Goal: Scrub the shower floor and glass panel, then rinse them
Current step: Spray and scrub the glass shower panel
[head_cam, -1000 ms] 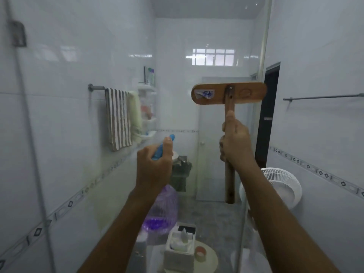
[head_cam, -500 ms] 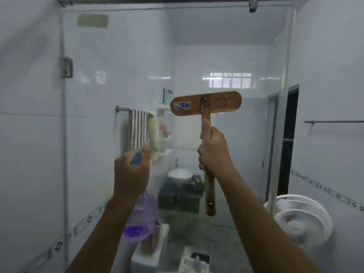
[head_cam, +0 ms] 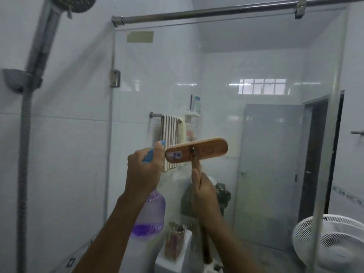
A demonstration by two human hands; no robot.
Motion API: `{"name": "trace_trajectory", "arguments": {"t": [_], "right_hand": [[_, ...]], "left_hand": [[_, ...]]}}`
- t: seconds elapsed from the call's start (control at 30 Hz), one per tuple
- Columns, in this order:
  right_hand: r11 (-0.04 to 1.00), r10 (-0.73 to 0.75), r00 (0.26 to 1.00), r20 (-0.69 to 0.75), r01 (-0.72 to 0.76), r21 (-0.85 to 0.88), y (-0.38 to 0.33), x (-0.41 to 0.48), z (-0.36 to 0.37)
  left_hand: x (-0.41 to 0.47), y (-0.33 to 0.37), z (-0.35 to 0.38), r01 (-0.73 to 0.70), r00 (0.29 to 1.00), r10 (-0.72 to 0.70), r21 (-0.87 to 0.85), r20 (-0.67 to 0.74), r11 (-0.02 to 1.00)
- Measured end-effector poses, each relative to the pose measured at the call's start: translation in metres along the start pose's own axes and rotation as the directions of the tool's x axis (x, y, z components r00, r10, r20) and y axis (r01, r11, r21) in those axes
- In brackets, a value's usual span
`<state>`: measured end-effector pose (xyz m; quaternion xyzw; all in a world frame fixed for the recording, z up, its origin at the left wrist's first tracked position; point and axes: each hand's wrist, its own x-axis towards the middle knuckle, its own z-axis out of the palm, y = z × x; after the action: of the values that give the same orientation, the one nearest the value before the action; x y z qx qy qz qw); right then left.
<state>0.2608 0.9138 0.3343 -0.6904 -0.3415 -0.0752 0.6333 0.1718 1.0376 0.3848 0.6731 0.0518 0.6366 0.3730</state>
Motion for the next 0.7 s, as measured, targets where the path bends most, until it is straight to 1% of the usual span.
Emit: {"name": "trace_trajectory", "arguments": {"t": [0.07, 0.17, 0.27, 0.4, 0.47, 0.5, 0.57, 0.63, 0.7], "right_hand": [[0.992, -0.117, 0.992, -0.053, 0.115, -0.043, -0.034, 0.038, -0.005], [0.973, -0.219, 0.973, -0.079, 0.211, -0.094, -0.077, 0.079, -0.006], [0.979, -0.194, 0.978, -0.075, 0.188, -0.079, -0.071, 0.072, 0.005], [0.993, -0.078, 0.996, 0.040, 0.081, -0.082, 0.005, 0.017, 0.021], [0.997, -0.029, 0.998, 0.064, 0.034, -0.068, 0.020, 0.002, 0.024], [0.997, -0.032, 0.998, 0.060, 0.036, -0.066, 0.017, 0.003, 0.022], [0.996, -0.074, 0.996, 0.039, 0.076, -0.042, -0.010, 0.020, 0.018], [0.990, -0.127, 0.992, 0.018, 0.128, -0.051, -0.041, 0.047, 0.017], [0.988, -0.154, 0.988, 0.002, 0.154, -0.035, -0.066, 0.069, 0.024]], "left_hand": [[0.001, -0.001, -0.002, 0.038, 0.999, -0.039, -0.024, -0.026, 0.999], [0.000, 0.000, -0.003, -0.025, 0.997, 0.022, -0.038, -0.075, 0.999], [0.001, -0.003, -0.003, -0.026, 0.998, 0.024, -0.031, -0.056, 0.999], [0.001, -0.005, -0.010, -0.007, 0.998, 0.006, -0.016, -0.067, 1.000], [0.004, -0.012, -0.015, -0.010, 0.998, 0.011, 0.013, -0.062, 1.000], [0.005, -0.017, -0.019, 0.002, 0.999, -0.001, 0.025, -0.050, 1.000], [0.005, -0.030, -0.023, 0.070, 0.997, -0.069, 0.062, -0.028, 0.996], [-0.001, -0.041, -0.027, 0.168, 0.985, -0.164, 0.090, -0.054, 0.982], [-0.011, -0.049, -0.032, 0.215, 0.975, -0.207, 0.107, -0.086, 0.971]]}}
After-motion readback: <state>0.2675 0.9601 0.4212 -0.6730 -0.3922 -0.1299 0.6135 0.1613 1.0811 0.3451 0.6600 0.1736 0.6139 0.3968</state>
